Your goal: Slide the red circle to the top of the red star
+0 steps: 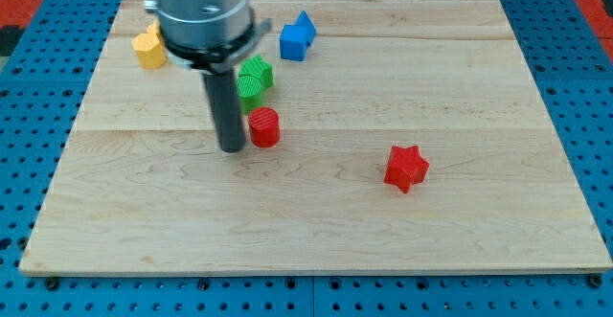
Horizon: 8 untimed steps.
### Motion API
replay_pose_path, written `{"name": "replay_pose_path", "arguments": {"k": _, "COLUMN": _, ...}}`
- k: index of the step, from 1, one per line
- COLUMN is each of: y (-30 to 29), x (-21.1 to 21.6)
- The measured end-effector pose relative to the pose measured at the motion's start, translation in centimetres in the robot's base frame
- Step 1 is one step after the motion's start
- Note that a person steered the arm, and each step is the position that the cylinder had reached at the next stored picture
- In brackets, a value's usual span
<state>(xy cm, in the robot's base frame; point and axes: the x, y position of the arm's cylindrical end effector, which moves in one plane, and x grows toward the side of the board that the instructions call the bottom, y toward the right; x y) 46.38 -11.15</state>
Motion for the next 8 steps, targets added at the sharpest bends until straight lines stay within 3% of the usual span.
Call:
{"name": "replay_pose_path", "arguments": {"k": 1, "y": 3.8, "x": -1.6}}
{"name": "replay_pose_path", "arguments": {"k": 2, "y": 12.3, "x": -1.6}}
{"name": "replay_pose_path", "arguments": {"k": 4, "y": 12.0, "x": -5.3}}
{"name": "replay_pose_path", "arguments": {"k": 5, "y": 18.1, "x": -1.4}}
{"name": "replay_pose_path", "arguments": {"k": 6, "y": 19.8, "x": -1.7}}
{"name": "replay_pose_path", "arguments": {"k": 7, "y": 22.5, "x": -5.0}}
{"name": "replay_pose_path", "arguments": {"k": 8, "y": 25.7, "x": -3.8}}
